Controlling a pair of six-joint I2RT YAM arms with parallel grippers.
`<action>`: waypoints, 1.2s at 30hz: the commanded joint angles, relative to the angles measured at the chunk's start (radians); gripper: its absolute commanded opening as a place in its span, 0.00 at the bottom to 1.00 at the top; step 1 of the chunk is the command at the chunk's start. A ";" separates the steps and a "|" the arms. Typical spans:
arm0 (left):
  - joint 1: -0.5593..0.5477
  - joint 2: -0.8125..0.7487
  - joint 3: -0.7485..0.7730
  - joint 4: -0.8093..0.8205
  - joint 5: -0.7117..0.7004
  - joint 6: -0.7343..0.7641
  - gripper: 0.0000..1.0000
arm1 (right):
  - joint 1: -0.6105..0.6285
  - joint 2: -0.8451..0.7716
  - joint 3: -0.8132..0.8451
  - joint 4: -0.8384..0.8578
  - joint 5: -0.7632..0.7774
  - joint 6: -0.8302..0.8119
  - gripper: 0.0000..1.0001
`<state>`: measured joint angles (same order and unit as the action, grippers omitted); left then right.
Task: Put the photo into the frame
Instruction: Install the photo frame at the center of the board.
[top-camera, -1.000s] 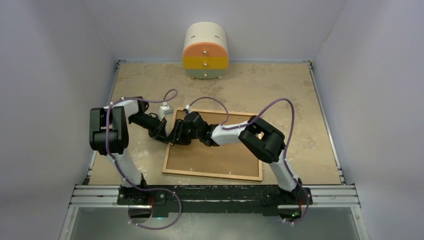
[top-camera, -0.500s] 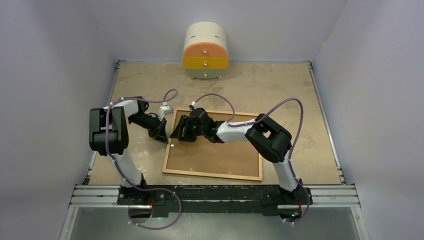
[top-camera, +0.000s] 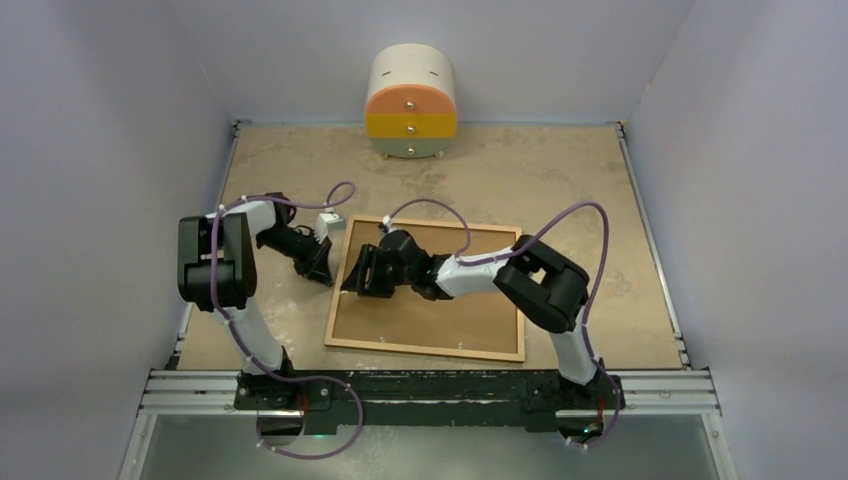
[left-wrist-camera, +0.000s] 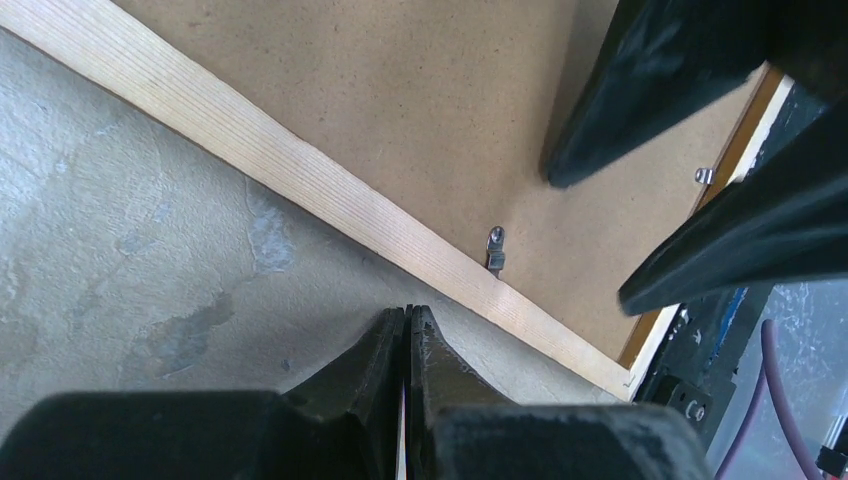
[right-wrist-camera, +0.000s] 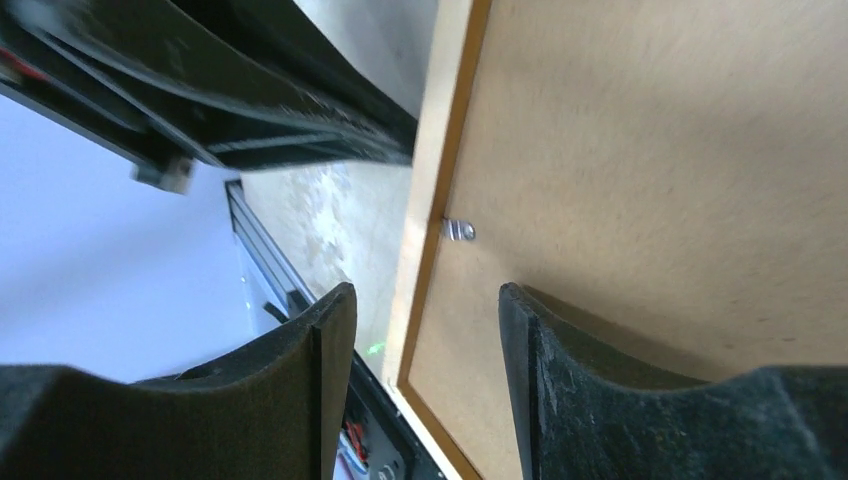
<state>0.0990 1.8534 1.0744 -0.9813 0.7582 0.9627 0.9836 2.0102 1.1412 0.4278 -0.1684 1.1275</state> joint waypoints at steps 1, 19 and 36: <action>0.007 -0.009 -0.005 0.003 0.019 0.028 0.05 | 0.036 0.032 0.024 0.041 -0.034 0.029 0.56; 0.007 -0.012 -0.002 -0.013 0.029 0.042 0.05 | 0.045 0.134 0.119 0.013 -0.029 0.060 0.51; 0.007 -0.017 0.007 -0.036 0.035 0.059 0.05 | 0.042 0.141 0.138 0.012 -0.003 0.069 0.49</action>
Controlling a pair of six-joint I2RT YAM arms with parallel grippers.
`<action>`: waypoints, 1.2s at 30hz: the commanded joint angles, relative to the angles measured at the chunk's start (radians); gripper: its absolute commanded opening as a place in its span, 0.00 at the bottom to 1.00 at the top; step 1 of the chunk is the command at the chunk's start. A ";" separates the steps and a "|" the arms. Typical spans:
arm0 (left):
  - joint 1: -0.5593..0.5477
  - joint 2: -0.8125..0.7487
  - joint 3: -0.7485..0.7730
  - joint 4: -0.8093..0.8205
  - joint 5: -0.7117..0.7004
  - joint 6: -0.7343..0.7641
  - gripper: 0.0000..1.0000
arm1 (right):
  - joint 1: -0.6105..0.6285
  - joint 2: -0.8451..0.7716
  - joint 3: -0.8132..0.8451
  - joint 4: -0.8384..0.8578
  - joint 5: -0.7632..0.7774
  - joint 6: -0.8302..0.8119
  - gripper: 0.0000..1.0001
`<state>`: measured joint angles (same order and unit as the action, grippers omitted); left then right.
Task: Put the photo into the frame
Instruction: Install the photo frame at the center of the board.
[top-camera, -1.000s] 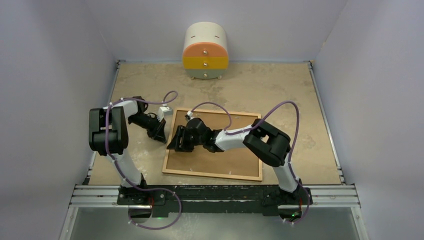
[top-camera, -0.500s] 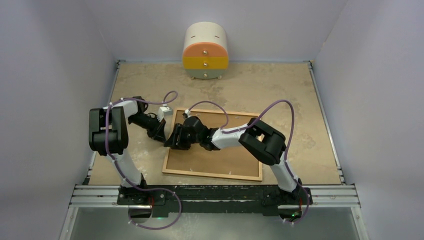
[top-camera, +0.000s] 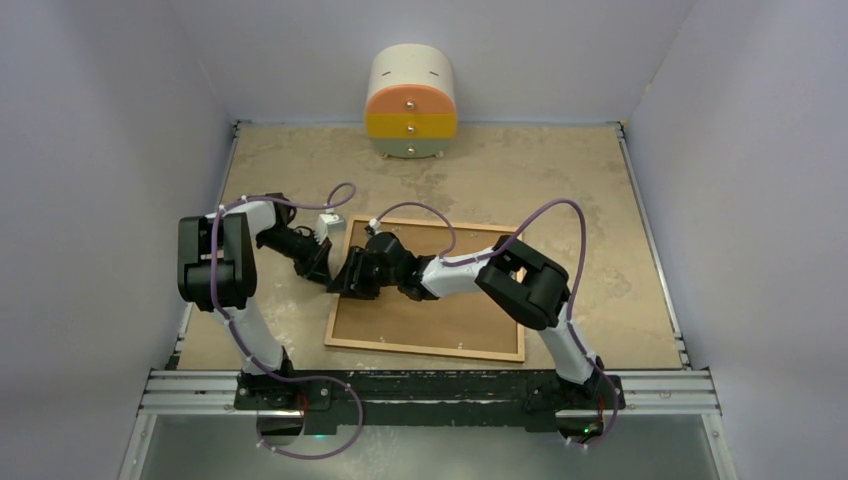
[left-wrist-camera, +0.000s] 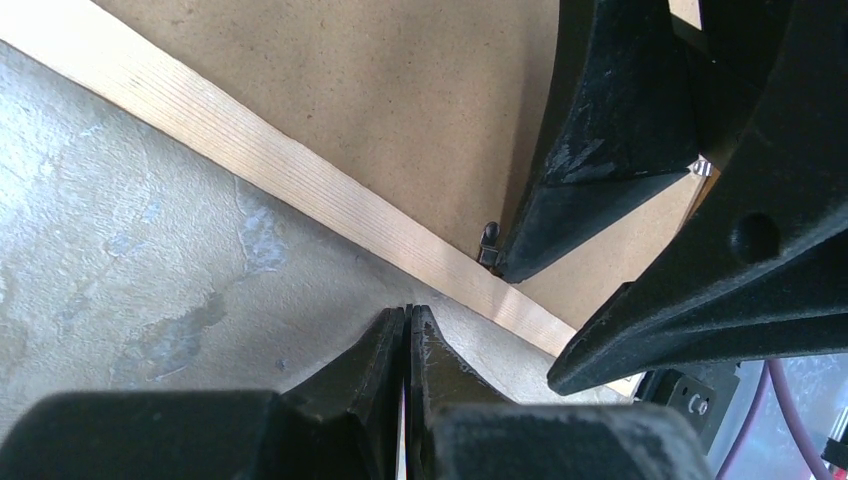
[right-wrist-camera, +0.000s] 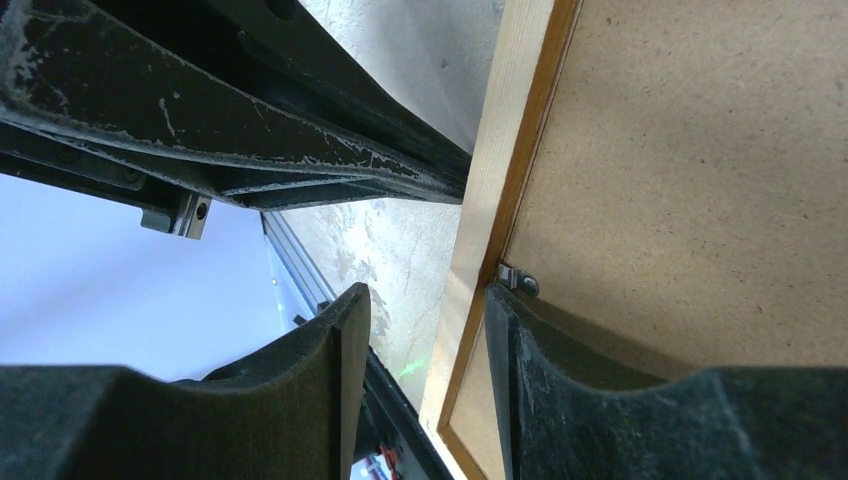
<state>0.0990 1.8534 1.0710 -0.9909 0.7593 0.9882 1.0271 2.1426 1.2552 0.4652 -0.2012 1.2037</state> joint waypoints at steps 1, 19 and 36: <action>0.007 -0.019 0.009 -0.027 0.033 0.033 0.05 | -0.002 0.005 0.022 -0.027 0.038 -0.011 0.48; 0.010 -0.083 0.039 -0.105 -0.025 0.077 0.05 | -0.077 -0.259 -0.166 0.139 -0.052 -0.001 0.65; -0.059 -0.180 -0.153 0.001 -0.137 0.094 0.06 | -0.767 -1.141 -0.641 -0.635 0.484 -0.231 0.99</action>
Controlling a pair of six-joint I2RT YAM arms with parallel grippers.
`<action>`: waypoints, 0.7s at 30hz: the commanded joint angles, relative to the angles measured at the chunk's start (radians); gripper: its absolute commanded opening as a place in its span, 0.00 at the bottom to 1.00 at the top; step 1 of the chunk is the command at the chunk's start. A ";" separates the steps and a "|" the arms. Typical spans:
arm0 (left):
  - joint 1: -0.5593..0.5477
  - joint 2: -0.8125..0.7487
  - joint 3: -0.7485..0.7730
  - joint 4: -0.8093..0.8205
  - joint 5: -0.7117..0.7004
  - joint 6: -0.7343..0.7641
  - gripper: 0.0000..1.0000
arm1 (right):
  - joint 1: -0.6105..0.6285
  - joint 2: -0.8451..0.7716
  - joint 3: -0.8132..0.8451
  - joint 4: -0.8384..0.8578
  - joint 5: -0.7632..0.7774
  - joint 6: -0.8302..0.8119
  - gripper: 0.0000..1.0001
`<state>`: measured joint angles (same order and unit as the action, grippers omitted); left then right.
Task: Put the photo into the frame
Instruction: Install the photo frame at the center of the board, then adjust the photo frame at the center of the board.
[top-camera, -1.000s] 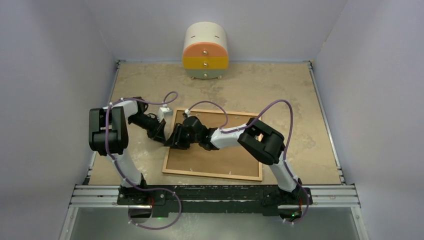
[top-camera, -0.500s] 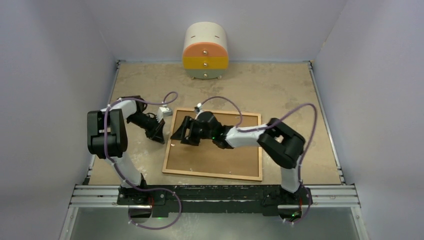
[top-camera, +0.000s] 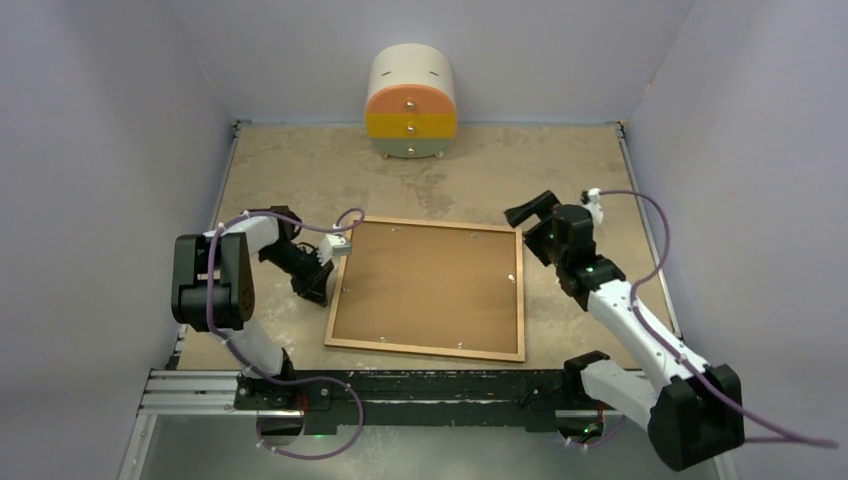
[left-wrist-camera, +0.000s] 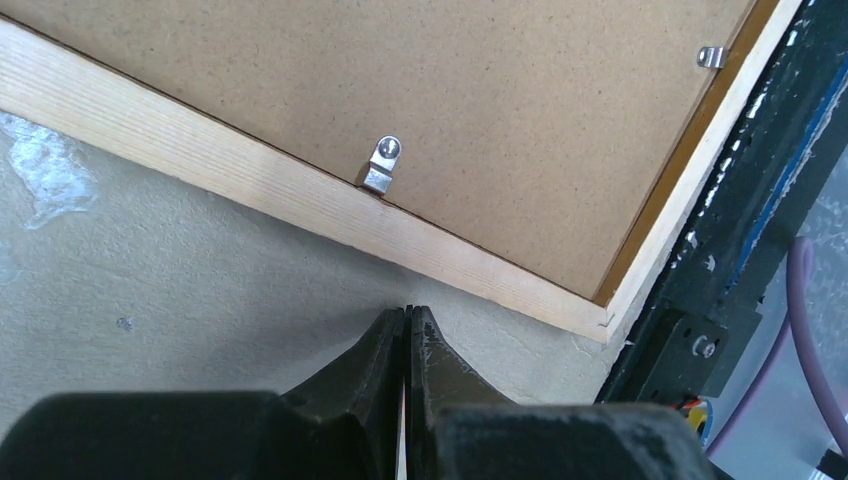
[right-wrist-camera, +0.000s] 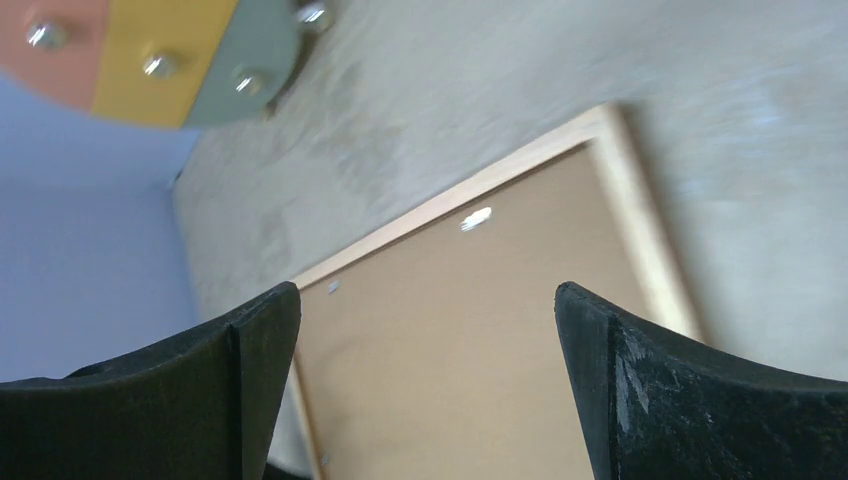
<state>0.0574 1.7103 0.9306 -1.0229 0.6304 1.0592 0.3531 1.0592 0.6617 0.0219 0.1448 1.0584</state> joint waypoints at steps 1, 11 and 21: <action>-0.021 -0.037 -0.014 0.033 -0.009 0.022 0.06 | -0.123 -0.047 -0.054 -0.196 0.132 -0.094 0.99; -0.100 -0.040 -0.031 0.078 -0.049 -0.013 0.06 | -0.180 0.374 0.080 -0.032 -0.134 -0.185 0.99; -0.331 -0.007 0.034 0.188 -0.004 -0.193 0.05 | -0.045 0.715 0.382 0.104 -0.264 -0.099 0.96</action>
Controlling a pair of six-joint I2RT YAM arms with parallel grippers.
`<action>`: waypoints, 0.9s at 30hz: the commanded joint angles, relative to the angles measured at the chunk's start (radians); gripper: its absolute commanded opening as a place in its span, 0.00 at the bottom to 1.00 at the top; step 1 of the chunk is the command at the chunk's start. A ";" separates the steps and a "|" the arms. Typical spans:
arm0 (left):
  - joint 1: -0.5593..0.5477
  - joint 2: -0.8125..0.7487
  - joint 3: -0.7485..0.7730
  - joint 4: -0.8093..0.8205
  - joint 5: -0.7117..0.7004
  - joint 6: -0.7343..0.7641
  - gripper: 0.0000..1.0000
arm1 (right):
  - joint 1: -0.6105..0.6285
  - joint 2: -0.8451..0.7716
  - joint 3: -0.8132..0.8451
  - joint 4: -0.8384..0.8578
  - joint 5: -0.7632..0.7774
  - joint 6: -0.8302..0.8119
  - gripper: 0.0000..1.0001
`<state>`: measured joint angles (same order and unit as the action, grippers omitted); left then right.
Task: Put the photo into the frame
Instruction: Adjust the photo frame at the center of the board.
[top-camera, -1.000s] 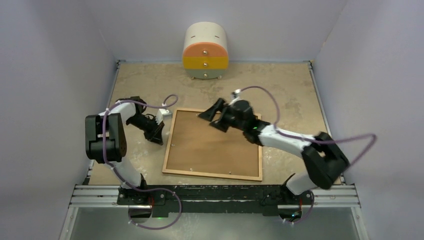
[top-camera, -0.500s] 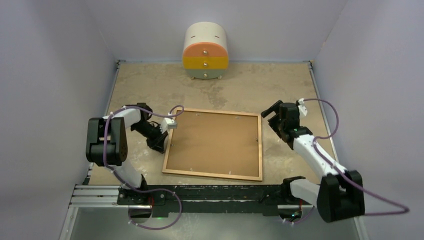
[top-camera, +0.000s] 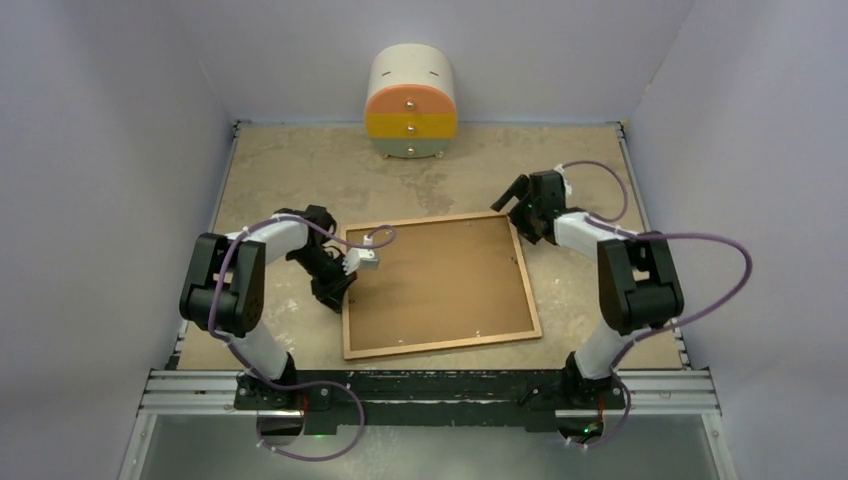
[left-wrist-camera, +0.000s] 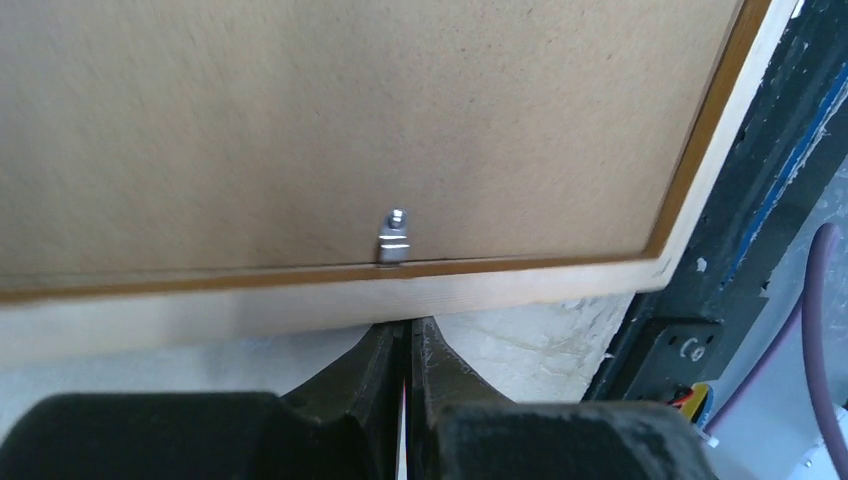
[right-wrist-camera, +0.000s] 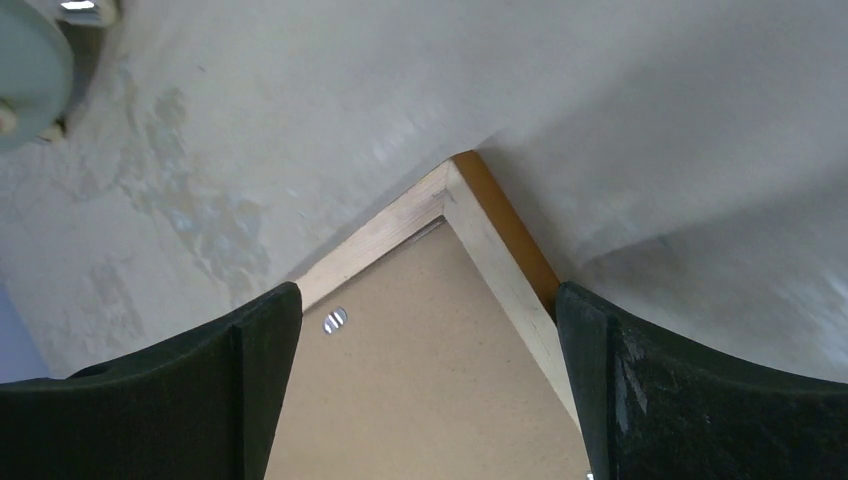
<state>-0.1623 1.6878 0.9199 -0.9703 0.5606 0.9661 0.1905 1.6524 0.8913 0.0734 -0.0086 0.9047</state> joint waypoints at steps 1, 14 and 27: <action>-0.140 0.019 0.059 0.142 0.067 -0.122 0.05 | 0.149 0.173 0.216 0.038 -0.119 0.057 0.96; -0.244 0.013 0.087 0.172 0.090 -0.213 0.09 | 0.356 0.513 0.671 -0.071 -0.222 -0.054 0.93; -0.253 -0.088 0.171 -0.034 0.086 -0.084 0.20 | 0.419 0.404 0.690 -0.136 -0.195 -0.087 0.94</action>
<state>-0.4099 1.6920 0.9966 -0.9298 0.6243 0.7784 0.6403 2.1891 1.5841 0.0368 -0.2287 0.8497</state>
